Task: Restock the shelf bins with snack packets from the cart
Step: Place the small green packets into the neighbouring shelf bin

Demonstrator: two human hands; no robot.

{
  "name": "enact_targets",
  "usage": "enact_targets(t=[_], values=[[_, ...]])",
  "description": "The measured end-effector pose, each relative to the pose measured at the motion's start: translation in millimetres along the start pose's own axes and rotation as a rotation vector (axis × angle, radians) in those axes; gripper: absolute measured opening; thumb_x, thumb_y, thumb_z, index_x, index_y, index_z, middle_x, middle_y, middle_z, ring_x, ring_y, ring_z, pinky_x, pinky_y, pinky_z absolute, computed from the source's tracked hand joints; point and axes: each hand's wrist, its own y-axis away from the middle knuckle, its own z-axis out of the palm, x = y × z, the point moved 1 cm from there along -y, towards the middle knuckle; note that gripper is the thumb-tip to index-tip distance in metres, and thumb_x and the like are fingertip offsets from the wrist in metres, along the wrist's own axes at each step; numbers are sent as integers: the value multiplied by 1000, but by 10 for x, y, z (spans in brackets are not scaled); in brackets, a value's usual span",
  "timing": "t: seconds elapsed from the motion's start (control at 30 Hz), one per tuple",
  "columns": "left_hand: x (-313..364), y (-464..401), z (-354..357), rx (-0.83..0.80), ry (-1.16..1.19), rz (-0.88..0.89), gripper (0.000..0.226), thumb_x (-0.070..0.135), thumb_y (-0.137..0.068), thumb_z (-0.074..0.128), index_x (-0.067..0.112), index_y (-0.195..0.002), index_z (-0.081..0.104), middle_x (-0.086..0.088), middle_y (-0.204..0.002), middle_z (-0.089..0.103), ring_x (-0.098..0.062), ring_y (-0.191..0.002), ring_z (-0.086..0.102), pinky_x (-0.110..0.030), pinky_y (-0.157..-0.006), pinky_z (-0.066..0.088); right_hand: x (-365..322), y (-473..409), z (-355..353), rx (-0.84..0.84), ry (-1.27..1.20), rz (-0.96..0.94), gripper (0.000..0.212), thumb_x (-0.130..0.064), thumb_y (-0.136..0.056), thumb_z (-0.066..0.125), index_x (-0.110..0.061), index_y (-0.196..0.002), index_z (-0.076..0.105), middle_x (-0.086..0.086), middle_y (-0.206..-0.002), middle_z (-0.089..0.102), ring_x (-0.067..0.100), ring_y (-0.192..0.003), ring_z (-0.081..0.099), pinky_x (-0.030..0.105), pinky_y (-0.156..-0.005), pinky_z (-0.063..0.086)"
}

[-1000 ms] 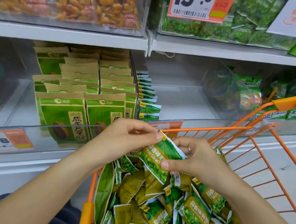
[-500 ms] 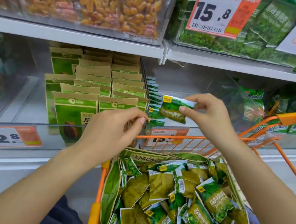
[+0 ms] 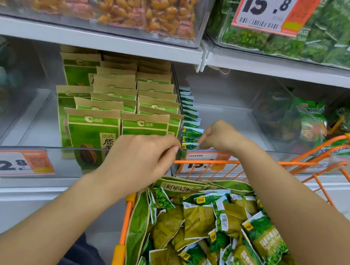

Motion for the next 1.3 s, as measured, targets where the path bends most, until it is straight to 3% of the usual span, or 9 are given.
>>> enact_targets(t=[0.23, 0.43, 0.53, 0.67, 0.8, 1.0, 1.1, 1.17, 1.3], values=[[-45, 19, 37, -17, -53, 16, 25, 31, -93, 45, 25, -92, 70, 12, -57, 60, -11, -46, 56, -25, -36, 42, 54, 23, 16, 213, -67, -97, 14, -11, -75, 80, -6, -87, 77, 3, -88, 72, 8, -81, 59, 20, -75, 41], [-19, 15, 50, -16, -52, 43, 31, 34, -93, 41, 24, -95, 71, 9, -59, 63, -14, -49, 60, -31, -38, 46, 42, 87, -35, -72, -88, -114, 18, -21, -83, 74, -11, -97, 75, -7, -90, 68, 10, -91, 56, 23, -80, 40], [22, 7, 29, 6, -25, 41, 30, 35, -92, 43, 25, -94, 71, 11, -59, 62, -12, -51, 60, -30, -40, 47, 61, 259, -152, 70, 41, -172, 24, -31, -88, 67, -18, -108, 73, -2, -105, 68, 12, -96, 58, 20, -77, 42], [106, 29, 42, -344, 243, -68, 18, 35, -92, 54, 30, -94, 71, 19, -75, 66, 0, -70, 63, -25, -65, 53, 104, 857, -160, 301, -152, -316, 14, -30, -91, 63, -25, -101, 72, -9, -98, 70, 5, -93, 63, 23, -83, 48], [238, 155, 177, -595, 192, -13, 16, 33, -91, 57, 33, -102, 69, 17, -92, 70, 4, -86, 62, -26, -77, 53, 328, 1298, 44, 10, -16, -279, 19, -43, -82, 70, -30, -97, 71, -17, -85, 68, -3, -74, 61, 18, -68, 46], [339, 192, 276, -577, 105, 35, 24, 38, -97, 47, 34, -112, 65, 16, -102, 70, -3, -94, 62, -27, -75, 51, 538, 1363, 218, -356, 495, -102, 81, -53, -74, 74, -33, -142, 33, -8, -140, 43, 15, -125, 45, 31, -96, 43], [350, 177, 282, -519, 120, -5, 21, 36, -97, 49, 35, -107, 68, 16, -95, 71, -3, -88, 63, -28, -72, 52, 478, 1356, 272, -228, 537, -168, 63, -47, -82, 65, -30, -139, 41, -4, -127, 54, 17, -113, 53, 28, -84, 45], [351, 151, 277, -462, 199, -87, 17, 34, -95, 54, 35, -101, 70, 16, -87, 70, -2, -81, 63, -29, -71, 52, 453, 1361, 201, -149, 448, -194, 47, -40, -85, 59, -28, -131, 53, -11, -98, 63, 7, -88, 58, 20, -67, 41], [314, 105, 293, -409, 412, -272, 12, 30, -93, 60, 30, -98, 71, 14, -85, 70, -1, -79, 64, -28, -77, 53, 520, 1302, 0, -3, 71, -183, 27, -18, -85, 59, -33, -106, 67, -14, -51, 44, 3, -43, 38, 19, -46, 29]])
